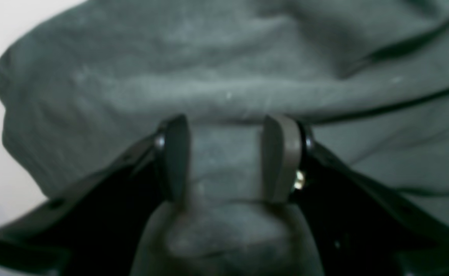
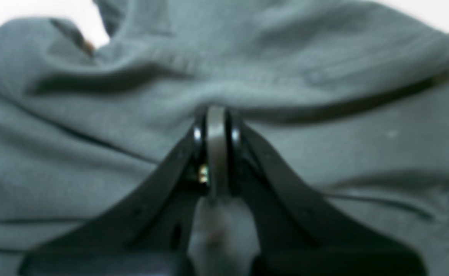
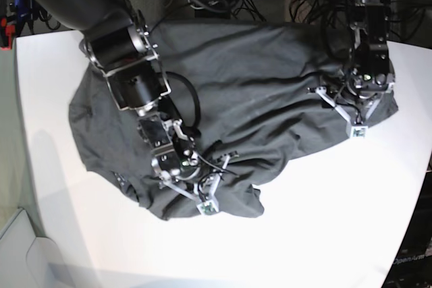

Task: Layout the t-shirt on the table in an organized manner, then fold the t-shirt properly
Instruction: 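Regrasp the shirt collar with the right gripper, then pull the shirt with both grippers away from each other, flattening it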

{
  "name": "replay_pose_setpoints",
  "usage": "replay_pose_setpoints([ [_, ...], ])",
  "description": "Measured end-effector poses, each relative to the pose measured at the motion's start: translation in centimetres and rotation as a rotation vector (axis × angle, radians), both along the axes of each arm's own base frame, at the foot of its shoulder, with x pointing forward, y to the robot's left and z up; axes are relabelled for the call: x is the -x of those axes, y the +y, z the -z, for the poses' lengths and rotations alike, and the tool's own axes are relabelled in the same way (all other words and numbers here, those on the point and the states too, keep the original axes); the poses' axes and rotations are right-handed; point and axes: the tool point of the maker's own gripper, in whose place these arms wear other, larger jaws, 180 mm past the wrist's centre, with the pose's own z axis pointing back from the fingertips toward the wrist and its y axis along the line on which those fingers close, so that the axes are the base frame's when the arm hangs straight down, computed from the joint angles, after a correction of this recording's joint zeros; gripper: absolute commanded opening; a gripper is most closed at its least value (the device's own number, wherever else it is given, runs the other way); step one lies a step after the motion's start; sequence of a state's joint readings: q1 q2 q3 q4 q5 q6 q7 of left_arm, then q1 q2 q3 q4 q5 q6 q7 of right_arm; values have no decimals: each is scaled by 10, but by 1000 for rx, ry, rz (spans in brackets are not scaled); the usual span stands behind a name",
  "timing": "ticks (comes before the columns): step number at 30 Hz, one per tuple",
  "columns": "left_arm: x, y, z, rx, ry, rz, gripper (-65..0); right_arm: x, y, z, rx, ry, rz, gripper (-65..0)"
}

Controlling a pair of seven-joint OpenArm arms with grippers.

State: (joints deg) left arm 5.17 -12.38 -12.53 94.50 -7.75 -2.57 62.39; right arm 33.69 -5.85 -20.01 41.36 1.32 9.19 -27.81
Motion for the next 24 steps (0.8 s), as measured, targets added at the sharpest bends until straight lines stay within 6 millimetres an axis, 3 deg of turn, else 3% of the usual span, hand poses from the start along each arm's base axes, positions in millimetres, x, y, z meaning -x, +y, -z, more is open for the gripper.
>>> replay_pose_setpoints([
  [4,10,2,18,6,57,-12,-342,7,-4,10,0,9,4,-650],
  [6,4,3,23,22,53,-19,-342,7,-10,10,12,15,9,-650],
  [12,-44,12,29,46,-38,-55,-342,-2,-45,6,62,-4,40,-650],
  [15,-71,16,30,47,-66,-69,-342,-14,-74,-15,90,-79,61,-650],
  [19,-101,2,29,17,-90,-5,-342,-20,-103,-43,138,-150,79,-650],
  [24,-136,-31,20,-1,-107,87,-342,-3,-131,-48,130,-134,152,-650],
])
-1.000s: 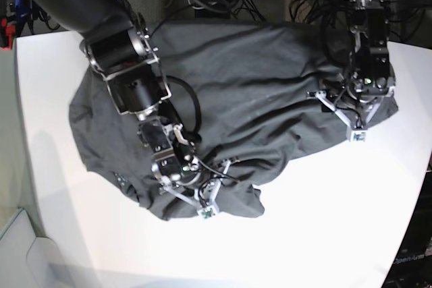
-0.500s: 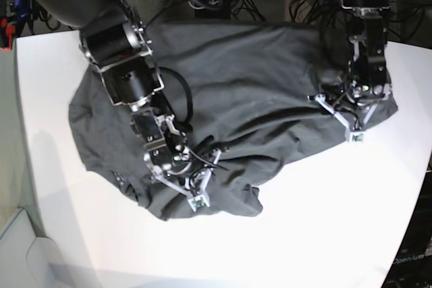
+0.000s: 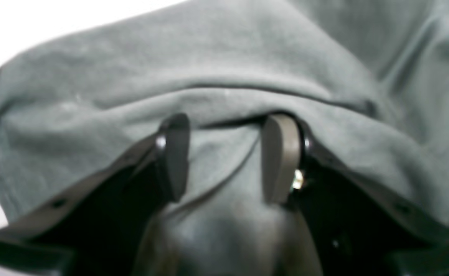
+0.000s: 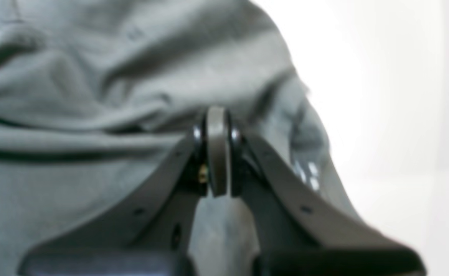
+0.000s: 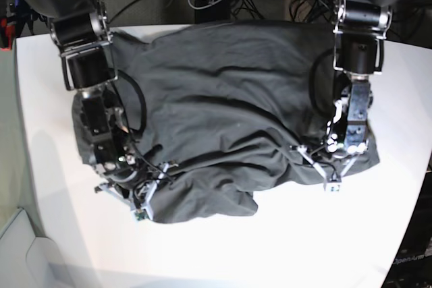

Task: Layout the t-shirt on the table in an organized manner, then fold the t-shirt properly
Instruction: 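Pull the shirt with both grippers away from each other, flattening it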

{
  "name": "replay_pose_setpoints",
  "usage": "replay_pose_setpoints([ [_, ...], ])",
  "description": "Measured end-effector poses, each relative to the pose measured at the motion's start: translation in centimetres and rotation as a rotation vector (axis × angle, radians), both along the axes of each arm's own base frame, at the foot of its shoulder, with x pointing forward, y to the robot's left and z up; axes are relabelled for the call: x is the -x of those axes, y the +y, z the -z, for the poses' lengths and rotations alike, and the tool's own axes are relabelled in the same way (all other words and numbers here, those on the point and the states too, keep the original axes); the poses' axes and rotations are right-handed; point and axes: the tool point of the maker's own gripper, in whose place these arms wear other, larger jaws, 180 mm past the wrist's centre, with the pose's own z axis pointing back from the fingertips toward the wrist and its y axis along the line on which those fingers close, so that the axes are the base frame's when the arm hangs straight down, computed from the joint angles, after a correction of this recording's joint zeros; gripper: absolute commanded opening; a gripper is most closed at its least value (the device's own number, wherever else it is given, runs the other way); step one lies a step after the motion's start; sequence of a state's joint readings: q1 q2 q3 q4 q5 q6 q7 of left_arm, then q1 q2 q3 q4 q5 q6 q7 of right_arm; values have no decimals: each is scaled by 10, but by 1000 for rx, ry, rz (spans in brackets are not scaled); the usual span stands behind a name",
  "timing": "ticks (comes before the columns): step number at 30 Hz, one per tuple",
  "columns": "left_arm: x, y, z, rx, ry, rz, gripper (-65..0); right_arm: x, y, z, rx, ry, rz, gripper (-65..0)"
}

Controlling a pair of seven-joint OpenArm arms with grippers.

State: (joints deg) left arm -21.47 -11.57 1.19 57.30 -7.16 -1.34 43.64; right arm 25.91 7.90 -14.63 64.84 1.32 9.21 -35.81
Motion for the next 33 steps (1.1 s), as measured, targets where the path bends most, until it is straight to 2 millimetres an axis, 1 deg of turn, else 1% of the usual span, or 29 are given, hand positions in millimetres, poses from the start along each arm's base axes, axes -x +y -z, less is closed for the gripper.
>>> replay_pose_setpoints([
  [3,-12,-22,-5,32,16,37,-342,8,-21,-2,9,0,40,-650],
  [5,-17,-22,-10,36,17,36,-342,12,-29,-2,24,-3,47,-650],
  [7,-18,-10,-16,17,23,24,-342,21,-36,0,41,7,49,-650],
  [9,-16,10,-26,-23,33,10,-342,29,-42,1,63,16,50,-650],
  [11,-13,30,-36,-64,23,-8,-343,38,-42,2,67,30,46,-650],
  [13,-8,40,-43,-90,7,-6,-343,44,-42,6,69,39,44,-650],
  [15,0,42,-39,-102,12,3,-343,52,-43,14,70,61,45,-650],
  [16,5,40,-35,-94,22,11,-343,57,-47,19,69,71,53,-650],
  [17,10,39,-29,-92,36,14,-343,63,-53,25,59,84,73,-650],
  [19,16,42,-22,-98,57,11,-343,73,-73,37,75,125,121,-650],
  [20,19,44,-20,-102,60,7,-343,75,-81,40,75,135,142,-650],
  [23,24,42,-14,-99,75,9,-343,74,-94,45,52,141,185,-650],
  [25,30,40,-9,-93,85,13,-343,80,-105,61,42,183,219,-650],
  [29,32,40,-8,-95,75,15,-343,78,-131,68,-21,175,312,-650],
  [31,31,40,-8,-96,76,15,-343,79,-148,68,-19,167,346,-650],
  [33,31,41,-8,-97,76,15,-343,81,-159,68,-10,153,364,-650],
])
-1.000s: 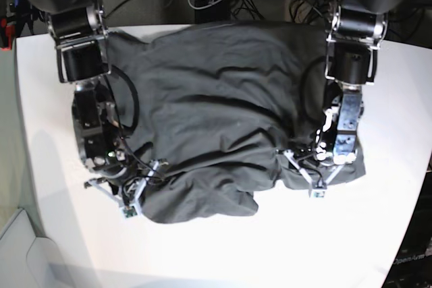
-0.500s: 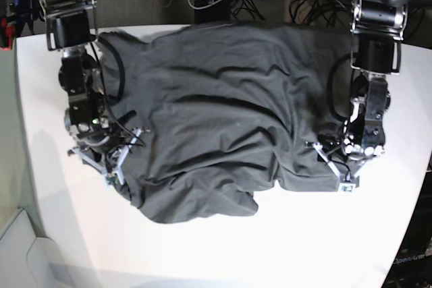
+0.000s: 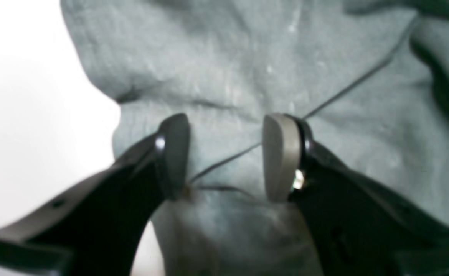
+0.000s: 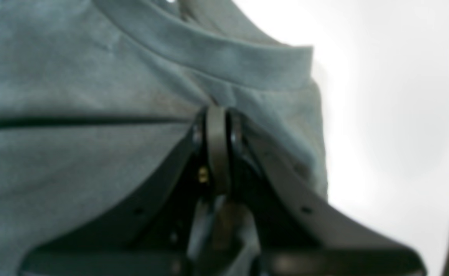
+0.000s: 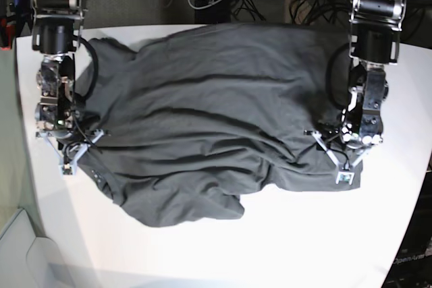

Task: Layout the t-shirt on the table in an organized manner, then fold the t-shirt properly
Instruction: 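Pull the shirt with both grippers away from each other, flattening it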

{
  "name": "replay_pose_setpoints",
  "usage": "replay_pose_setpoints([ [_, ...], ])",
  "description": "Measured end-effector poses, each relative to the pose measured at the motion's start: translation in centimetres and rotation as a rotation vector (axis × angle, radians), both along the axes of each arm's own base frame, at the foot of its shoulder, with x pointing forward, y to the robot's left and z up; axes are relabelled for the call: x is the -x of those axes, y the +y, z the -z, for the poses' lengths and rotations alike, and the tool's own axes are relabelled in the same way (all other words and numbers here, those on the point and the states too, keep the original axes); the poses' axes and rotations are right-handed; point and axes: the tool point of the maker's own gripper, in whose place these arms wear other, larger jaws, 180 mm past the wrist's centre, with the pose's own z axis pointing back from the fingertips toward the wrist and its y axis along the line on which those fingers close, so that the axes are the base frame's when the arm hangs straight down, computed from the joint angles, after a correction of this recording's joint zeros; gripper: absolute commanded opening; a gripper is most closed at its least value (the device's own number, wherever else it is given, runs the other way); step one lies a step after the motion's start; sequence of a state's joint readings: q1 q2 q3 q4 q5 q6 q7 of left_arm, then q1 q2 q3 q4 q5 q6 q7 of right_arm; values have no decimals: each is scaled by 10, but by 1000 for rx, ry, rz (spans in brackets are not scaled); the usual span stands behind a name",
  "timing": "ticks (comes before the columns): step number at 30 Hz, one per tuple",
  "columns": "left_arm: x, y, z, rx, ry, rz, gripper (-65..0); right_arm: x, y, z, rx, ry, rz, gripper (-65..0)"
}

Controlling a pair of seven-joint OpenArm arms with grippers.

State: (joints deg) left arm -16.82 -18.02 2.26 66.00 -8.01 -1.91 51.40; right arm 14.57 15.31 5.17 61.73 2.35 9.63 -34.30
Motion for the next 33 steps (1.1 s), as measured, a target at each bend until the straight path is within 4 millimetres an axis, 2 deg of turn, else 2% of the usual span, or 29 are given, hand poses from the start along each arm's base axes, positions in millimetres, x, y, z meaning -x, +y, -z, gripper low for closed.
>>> replay_pose_setpoints([
  [4,0,0,0,2,0,0,-343,5,-18,-4,6,2,43,-650],
  [7,0,0,0,2,1,-1,-343,16,-28,-9,16,12,74,-650],
  [10,0,-1,0,3,1,1,-343,21,-33,-26,55,-14,79,-650],
  [11,0,-1,0,3,2,0,-343,14,-31,-40,68,-55,71,-650],
  [15,0,0,-1,2,1,0,-343,-27,-5,-104,48,-264,29,-650],
  [17,-1,0,-3,0,-2,1,-343,-39,12,-114,40,-286,1,-650],
  [19,-3,-2,-11,-5,-17,9,-343,-46,31,-112,24,-263,-40,-650],
  [21,-13,-9,-30,-4,-77,29,-343,-55,48,-109,11,-244,-74,-650],
  [25,-24,-23,-66,1,-126,63,-343,-56,67,-83,-40,-184,-84,-650],
  [28,-26,-34,-91,2,-134,79,-343,-44,64,-54,-53,-112,-69,-650],
  [30,-27,-51,-99,26,-155,93,-343,-42,60,-48,-49,-108,-65,-650],
  [33,-9,-79,-79,80,-103,130,-343,-42,45,-53,-29,-140,-52,-650],
])
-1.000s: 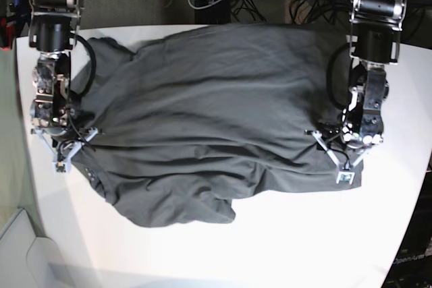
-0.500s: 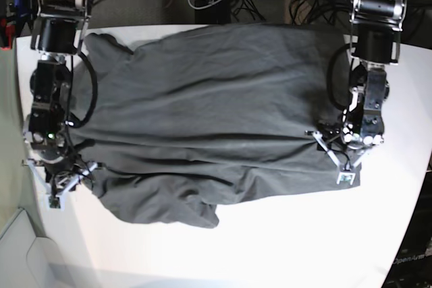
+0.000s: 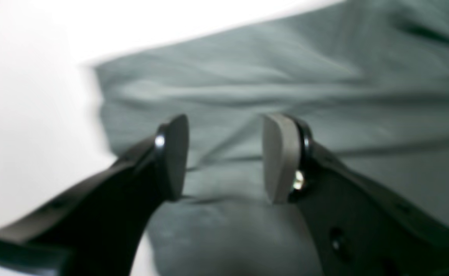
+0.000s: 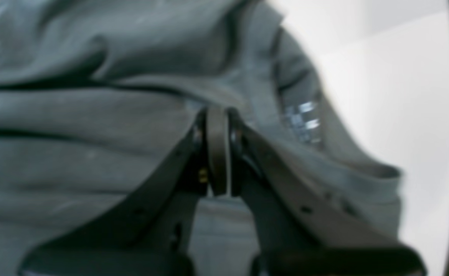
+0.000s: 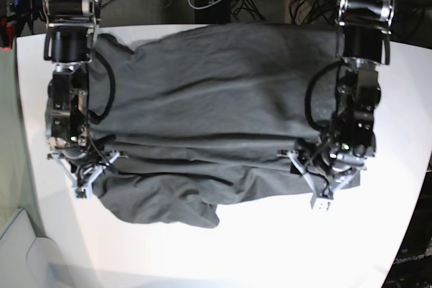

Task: Layout the t-shirt on the table in an organized manner, then fold the t-shirt properly
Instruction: 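Pull the shirt with both grippers away from each other, flattening it, then grasp the shirt's collar and hem corners with both grippers at the edges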

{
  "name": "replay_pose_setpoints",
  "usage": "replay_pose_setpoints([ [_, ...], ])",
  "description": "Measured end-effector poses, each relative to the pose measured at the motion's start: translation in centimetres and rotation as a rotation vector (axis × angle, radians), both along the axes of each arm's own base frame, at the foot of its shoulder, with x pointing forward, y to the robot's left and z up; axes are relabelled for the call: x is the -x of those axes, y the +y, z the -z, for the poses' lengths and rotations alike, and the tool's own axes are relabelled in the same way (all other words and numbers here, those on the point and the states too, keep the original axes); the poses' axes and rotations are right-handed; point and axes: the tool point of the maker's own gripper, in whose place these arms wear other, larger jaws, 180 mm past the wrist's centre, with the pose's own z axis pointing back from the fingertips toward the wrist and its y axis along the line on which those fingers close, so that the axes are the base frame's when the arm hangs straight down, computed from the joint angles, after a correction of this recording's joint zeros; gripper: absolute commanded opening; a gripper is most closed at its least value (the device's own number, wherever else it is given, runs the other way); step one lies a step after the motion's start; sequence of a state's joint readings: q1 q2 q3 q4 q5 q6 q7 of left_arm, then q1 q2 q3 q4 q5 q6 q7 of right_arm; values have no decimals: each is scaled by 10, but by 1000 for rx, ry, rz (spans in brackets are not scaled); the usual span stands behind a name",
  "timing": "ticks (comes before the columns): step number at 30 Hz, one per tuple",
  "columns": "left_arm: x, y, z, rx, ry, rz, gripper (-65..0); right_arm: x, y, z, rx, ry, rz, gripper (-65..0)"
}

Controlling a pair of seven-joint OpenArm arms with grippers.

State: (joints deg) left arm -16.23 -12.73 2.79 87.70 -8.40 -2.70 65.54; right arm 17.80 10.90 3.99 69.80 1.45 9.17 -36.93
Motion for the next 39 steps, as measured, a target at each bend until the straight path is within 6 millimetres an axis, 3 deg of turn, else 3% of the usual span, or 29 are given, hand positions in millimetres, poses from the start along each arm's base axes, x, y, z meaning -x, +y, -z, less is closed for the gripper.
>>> replay_pose_setpoints([
  [4,26,-3,44,10,107,-12,-343,11,-29,1,10,-2,67,-650],
  [11,39,11,81,0,196,-45,-343,23,-64,0,8,-10,151,-650],
  [16,22,18,89,23,119,-59,-343,39,-70,13,10,28,165,-650],
  [27,-16,60,91,-147,-7,-70,-343,68,-67,-5,74,-24,131,-650],
  [36,-18,103,78,-236,41,-109,-343,88,-64,6,81,10,123,-650],
  [39,-16,108,73,-253,53,-119,-343,93,-63,11,80,25,122,-650],
])
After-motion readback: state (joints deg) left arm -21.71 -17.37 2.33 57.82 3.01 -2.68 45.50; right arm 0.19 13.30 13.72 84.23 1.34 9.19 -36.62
